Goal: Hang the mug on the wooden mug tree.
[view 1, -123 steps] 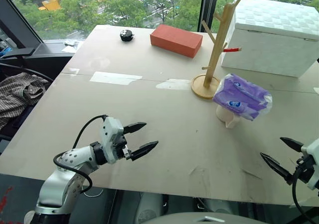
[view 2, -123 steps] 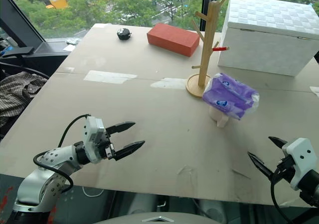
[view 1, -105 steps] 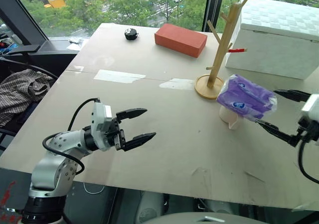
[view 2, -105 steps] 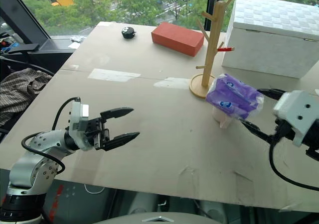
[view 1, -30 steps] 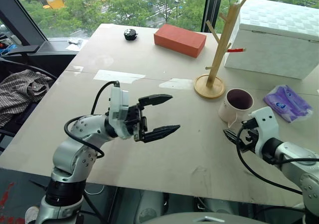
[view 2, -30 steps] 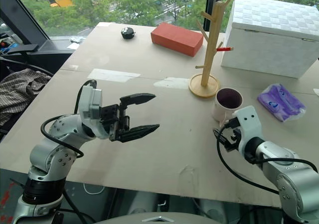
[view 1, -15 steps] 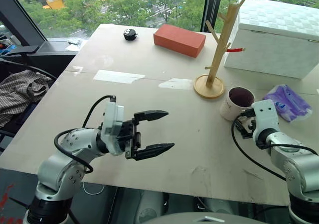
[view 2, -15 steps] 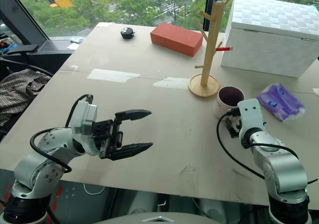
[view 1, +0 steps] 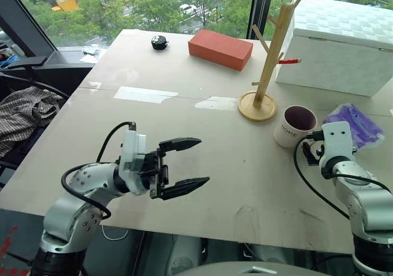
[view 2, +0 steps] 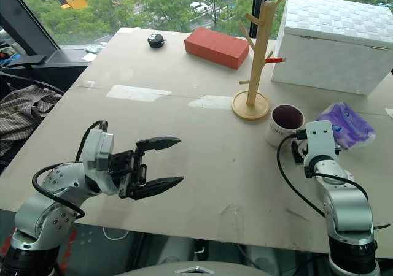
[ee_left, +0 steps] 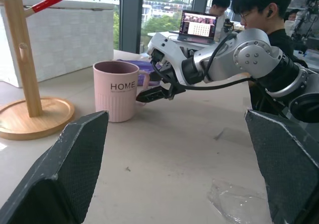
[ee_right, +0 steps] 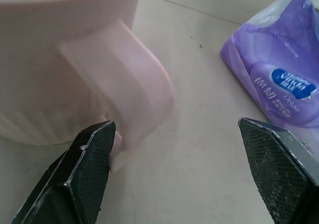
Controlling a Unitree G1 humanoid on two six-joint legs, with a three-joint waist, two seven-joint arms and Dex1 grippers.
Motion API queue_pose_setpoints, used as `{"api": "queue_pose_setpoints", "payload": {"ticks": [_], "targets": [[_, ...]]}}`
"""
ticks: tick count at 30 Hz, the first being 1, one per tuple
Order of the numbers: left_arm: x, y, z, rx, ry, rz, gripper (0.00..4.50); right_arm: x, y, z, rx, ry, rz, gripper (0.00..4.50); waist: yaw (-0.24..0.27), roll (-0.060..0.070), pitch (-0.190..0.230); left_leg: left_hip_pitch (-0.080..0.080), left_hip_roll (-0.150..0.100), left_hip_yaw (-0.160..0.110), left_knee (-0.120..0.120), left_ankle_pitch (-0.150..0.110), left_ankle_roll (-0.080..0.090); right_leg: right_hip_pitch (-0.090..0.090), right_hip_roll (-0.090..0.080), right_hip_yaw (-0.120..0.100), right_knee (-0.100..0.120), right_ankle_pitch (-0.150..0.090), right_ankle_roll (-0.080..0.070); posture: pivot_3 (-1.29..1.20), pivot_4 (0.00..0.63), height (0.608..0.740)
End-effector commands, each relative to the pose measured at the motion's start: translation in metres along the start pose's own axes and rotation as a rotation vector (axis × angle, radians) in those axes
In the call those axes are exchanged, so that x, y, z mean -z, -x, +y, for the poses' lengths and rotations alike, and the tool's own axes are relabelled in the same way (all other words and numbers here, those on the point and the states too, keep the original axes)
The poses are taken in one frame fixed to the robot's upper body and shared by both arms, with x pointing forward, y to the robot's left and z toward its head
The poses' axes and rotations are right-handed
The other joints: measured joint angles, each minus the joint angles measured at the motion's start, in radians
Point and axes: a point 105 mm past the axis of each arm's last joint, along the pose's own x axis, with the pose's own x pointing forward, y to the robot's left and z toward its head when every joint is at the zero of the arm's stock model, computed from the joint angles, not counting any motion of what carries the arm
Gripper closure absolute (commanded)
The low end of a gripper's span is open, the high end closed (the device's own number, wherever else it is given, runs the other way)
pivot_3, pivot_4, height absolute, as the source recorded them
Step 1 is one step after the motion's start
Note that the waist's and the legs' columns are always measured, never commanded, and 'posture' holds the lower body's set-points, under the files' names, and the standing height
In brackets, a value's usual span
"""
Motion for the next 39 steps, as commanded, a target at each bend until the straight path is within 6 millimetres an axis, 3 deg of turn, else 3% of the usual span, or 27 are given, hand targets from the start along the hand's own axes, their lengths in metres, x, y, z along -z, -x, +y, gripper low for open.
{"api": "queue_pose_setpoints", "payload": {"ticks": [1, 3, 4, 6, 10, 15, 20, 23, 30, 39], "targets": [[-0.007, 0.002, -0.001, -0.009, -0.044, -0.017, 0.0, -0.008, -0.002, -0.005, 0.05, -0.006, -0.059, 2.23, -0.001, 0.0, 0.0, 0.0, 0.0, 0.0, 0.0, 0.0, 0.0, 0.0, 0.0, 0.0, 0.0, 0.0, 0.0, 0.0, 0.15, 0.74], [-0.008, 0.004, 0.0, -0.013, -0.047, -0.016, 0.0, -0.006, -0.005, -0.002, 0.042, -0.018, -0.059, 3.2, -0.001, 0.0, 0.0, 0.0, 0.0, 0.0, 0.0, 0.0, 0.0, 0.0, 0.0, 0.0, 0.0, 0.0, 0.0, 0.0, 0.15, 0.74], [-0.008, 0.005, 0.0, -0.017, -0.048, -0.017, 0.0, -0.007, -0.006, -0.001, 0.04, -0.02, -0.066, 3.89, 0.0, 0.0, 0.0, 0.0, 0.0, 0.0, 0.0, 0.0, 0.0, 0.0, 0.0, 0.0, 0.0, 0.0, 0.0, 0.0, 0.15, 0.74], [-0.009, 0.006, 0.001, -0.029, -0.05, -0.019, 0.0, -0.013, -0.008, 0.001, 0.022, -0.035, -0.111, 4.43, -0.001, 0.0, 0.0, 0.0, 0.0, 0.0, -0.001, 0.0, 0.0, 0.0, 0.0, 0.0, 0.0, 0.0, 0.0, 0.0, 0.15, 0.74], [-0.009, 0.006, 0.002, -0.051, -0.052, -0.024, 0.0, -0.026, -0.012, 0.008, -0.056, -0.017, -0.203, 4.43, -0.001, 0.001, 0.0, 0.0, 0.0, 0.0, -0.001, -0.002, -0.003, 0.0, 0.0, 0.0, 0.0, 0.0, 0.0, 0.0, 0.15, 0.74], [-0.007, 0.012, 0.005, -0.128, -0.043, -0.055, 0.0, -0.058, -0.014, 0.019, -0.279, -0.034, -0.397, 4.43, -0.013, 0.001, 0.001, 0.0, 0.0, 0.001, -0.001, 0.0, -0.001, 0.0, 0.0, 0.0, -0.001, 0.0, 0.0, 0.0, 0.15, 0.74], [-0.007, 0.021, 0.011, -0.236, -0.074, -0.105, 0.0, -0.096, -0.016, 0.001, -0.455, 0.022, -0.52, 4.43, -0.022, 0.002, 0.002, 0.0, 0.0, 0.001, -0.001, 0.0, 0.0, 0.0, 0.004, 0.001, -0.001, 0.0, 0.0, 0.0, 0.15, 0.74], [-0.011, 0.025, 0.016, -0.31, -0.169, -0.153, 0.0, -0.116, -0.018, -0.008, -0.571, 0.107, -0.543, 4.43, -0.021, 0.002, 0.002, 0.001, 0.0, 0.002, -0.001, 0.0, 0.001, 0.0, 0.004, 0.002, -0.001, 0.002, -0.003, 0.0, 0.15, 0.74], [-0.011, 0.026, 0.008, -0.303, -0.153, -0.159, 0.0, -0.165, -0.028, -0.02, -0.74, 0.225, -0.567, 4.43, -0.027, 0.002, 0.003, 0.001, 0.001, 0.003, -0.001, 0.0, 0.001, 0.0, 0.005, 0.003, -0.001, 0.003, -0.004, 0.0, 0.15, 0.74], [-0.013, 0.038, -0.005, -0.333, -0.115, -0.156, 0.0, -0.207, -0.039, 0.0, -0.827, 0.307, -0.56, 4.43, -0.022, 0.002, 0.004, 0.0, 0.001, 0.005, -0.003, 0.0, 0.001, -0.003, 0.002, 0.004, -0.001, 0.003, -0.005, 0.0, 0.15, 0.74]]}}
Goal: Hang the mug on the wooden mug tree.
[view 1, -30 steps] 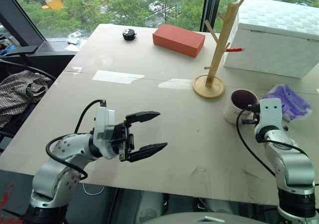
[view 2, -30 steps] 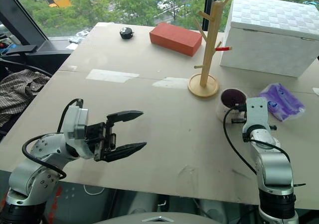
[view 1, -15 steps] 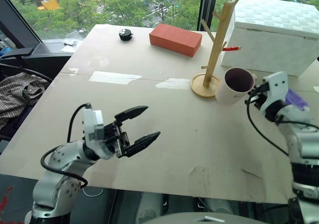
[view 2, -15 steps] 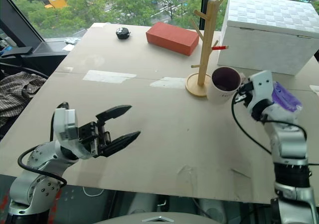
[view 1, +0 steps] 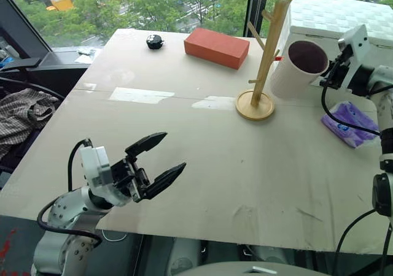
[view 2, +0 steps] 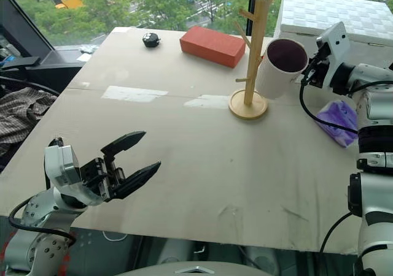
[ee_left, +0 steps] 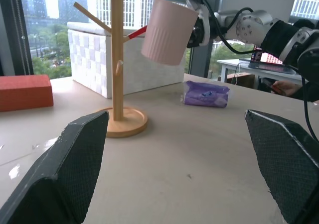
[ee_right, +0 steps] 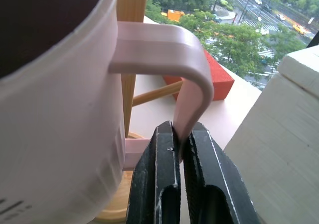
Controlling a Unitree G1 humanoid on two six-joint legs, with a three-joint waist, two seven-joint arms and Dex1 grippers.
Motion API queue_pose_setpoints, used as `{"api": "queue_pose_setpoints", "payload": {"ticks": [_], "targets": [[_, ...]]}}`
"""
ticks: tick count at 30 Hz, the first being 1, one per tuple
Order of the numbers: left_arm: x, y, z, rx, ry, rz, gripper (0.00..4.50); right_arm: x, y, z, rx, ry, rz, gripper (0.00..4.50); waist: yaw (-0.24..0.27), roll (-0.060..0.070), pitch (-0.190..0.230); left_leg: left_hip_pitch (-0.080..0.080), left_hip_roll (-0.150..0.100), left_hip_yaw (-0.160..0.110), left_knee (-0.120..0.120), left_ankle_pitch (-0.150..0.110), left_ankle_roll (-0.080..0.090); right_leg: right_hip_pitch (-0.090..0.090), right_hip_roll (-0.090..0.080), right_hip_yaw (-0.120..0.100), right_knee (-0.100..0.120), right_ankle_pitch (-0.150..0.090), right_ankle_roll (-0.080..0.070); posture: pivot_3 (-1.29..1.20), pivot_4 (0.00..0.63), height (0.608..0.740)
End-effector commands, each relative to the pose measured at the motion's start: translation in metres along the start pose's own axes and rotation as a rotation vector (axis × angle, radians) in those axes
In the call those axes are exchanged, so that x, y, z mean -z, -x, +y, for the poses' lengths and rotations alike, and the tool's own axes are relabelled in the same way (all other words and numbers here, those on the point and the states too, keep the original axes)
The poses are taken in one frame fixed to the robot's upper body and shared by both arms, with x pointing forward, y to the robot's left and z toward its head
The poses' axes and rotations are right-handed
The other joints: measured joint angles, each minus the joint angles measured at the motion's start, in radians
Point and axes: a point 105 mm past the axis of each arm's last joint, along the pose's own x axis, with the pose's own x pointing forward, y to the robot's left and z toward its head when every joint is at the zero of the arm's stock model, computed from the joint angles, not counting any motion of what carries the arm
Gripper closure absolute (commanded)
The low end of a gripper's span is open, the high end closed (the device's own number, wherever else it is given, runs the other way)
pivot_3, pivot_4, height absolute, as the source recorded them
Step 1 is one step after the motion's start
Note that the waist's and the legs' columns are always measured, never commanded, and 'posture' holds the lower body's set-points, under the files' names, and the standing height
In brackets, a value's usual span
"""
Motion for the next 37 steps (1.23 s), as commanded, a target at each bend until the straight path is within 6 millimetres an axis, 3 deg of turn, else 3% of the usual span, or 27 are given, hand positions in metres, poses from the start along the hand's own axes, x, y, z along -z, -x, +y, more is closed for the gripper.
{"api": "queue_pose_setpoints", "payload": {"ticks": [1, 6, 7, 9, 12, 14, 21, 27, 32, 37], "targets": [[-0.012, -0.002, -0.006, 0.016, -0.036, -0.028, 0.0, -0.017, -0.014, -0.009, 0.015, 0.071, 0.035, 4.43, -0.003, 0.001, 0.001, 0.0, 0.0, 0.001, 0.0, 0.0, 0.0, 0.0, -0.002, 0.0, 0.0, 0.0, 0.0, 0.0, 0.15, 0.74], [-0.01, -0.006, -0.008, 0.017, -0.031, -0.041, 0.0, -0.009, -0.047, -0.006, 0.02, 0.102, 0.127, 4.43, -0.009, 0.001, 0.001, 0.001, 0.0, 0.002, 0.0, 0.0, 0.0, -0.001, -0.002, 0.0, 0.001, 0.0, 0.0, 0.0, 0.15, 0.74], [-0.011, -0.006, -0.008, 0.015, -0.032, -0.046, 0.0, -0.007, -0.051, -0.006, 0.022, 0.102, 0.148, 3.87, -0.01, 0.001, 0.001, 0.001, 0.0, 0.002, 0.0, 0.0, 0.0, -0.001, -0.002, 0.001, 0.001, 0.0, 0.0, 0.0, 0.15, 0.74], [-0.013, -0.006, -0.006, 0.009, -0.036, -0.054, 0.0, -0.002, -0.052, -0.003, -0.01, 0.111, 0.168, 3.18, -0.006, 0.001, 0.001, 0.0, 0.0, 0.002, -0.001, 0.0, 0.0, -0.002, -0.002, 0.001, 0.001, 0.0, 0.0, 0.0, 0.15, 0.74], [-0.018, -0.005, -0.004, -0.014, -0.037, -0.077, 0.0, 0.001, -0.043, -0.003, -0.028, 0.122, 0.162, 1.64, 0.001, 0.002, 0.001, -0.001, -0.001, 0.002, -0.002, 0.0, 0.0, -0.002, -0.003, 0.0, 0.001, 0.0, 0.0, 0.0, 0.15, 0.74], [-0.017, -0.005, -0.003, -0.018, -0.028, -0.077, 0.0, 0.006, -0.028, -0.007, -0.02, 0.13, 0.139, 0.98, 0.002, 0.002, 0.001, -0.001, -0.001, 0.002, -0.002, 0.0, 0.0, -0.002, -0.004, 0.0, 0.0, 0.0, 0.0, 0.0, 0.15, 0.74], [-0.005, 0.002, 0.004, -0.066, 0.015, -0.032, 0.0, 0.039, 0.044, -0.007, 0.107, 0.093, 0.092, 0.98, 0.01, 0.001, 0.001, 0.0, -0.001, 0.003, -0.002, 0.0, 0.0, 0.0, -0.004, 0.0, -0.001, 0.0, 0.0, 0.0, 0.15, 0.74], [0.021, 0.026, 0.022, -0.212, 0.064, 0.126, 0.0, 0.071, 0.102, 0.037, 0.156, 0.034, 0.1, 0.98, 0.005, 0.002, 0.001, 0.003, 0.0, 0.002, -0.001, 0.0, 0.0, 0.001, -0.001, 0.0, 0.002, 0.0, 0.001, 0.0, 0.15, 0.74], [0.039, 0.039, 0.036, -0.307, 0.145, 0.235, 0.0, 0.095, 0.128, 0.082, 0.192, -0.068, 0.142, 0.98, -0.001, 0.0, 0.0, 0.005, 0.0, 0.002, 0.0, 0.0, 0.0, 0.002, -0.002, -0.001, 0.001, -0.002, 0.005, 0.0, 0.15, 0.74], [0.049, 0.029, 0.045, -0.272, 0.184, 0.279, 0.0, 0.106, 0.131, 0.119, 0.197, -0.112, 0.156, 0.98, 0.003, 0.0, 0.0, 0.004, 0.0, -0.001, 0.0, -0.003, -0.005, 0.003, -0.004, -0.002, 0.001, -0.003, 0.005, 0.0, 0.15, 0.74]]}}
